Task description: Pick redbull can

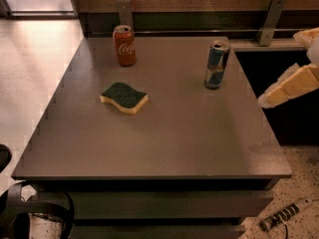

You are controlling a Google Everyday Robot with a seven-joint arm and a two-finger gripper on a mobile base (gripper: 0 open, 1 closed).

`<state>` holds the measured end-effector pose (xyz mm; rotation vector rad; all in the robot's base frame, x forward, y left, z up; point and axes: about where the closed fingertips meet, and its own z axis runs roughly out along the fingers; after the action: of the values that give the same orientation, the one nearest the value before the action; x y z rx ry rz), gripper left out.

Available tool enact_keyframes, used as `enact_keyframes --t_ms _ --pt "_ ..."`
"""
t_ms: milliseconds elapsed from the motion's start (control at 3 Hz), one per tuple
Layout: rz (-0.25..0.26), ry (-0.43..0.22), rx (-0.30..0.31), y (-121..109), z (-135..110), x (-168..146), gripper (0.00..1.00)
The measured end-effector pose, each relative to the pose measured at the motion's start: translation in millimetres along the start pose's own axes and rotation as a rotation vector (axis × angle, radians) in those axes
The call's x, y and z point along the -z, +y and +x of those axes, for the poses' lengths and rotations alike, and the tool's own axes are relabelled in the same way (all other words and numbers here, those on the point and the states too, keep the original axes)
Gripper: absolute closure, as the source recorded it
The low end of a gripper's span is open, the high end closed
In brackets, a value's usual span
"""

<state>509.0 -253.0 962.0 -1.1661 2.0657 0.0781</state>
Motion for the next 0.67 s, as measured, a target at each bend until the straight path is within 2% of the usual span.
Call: enact_keyframes --t_ms 333,667 --pt "0.049 -0.201 -0.073 -26 -8 -27 0.00" --pt "0.092 -0.379 -0.120 -52 -26 -53 0.00"
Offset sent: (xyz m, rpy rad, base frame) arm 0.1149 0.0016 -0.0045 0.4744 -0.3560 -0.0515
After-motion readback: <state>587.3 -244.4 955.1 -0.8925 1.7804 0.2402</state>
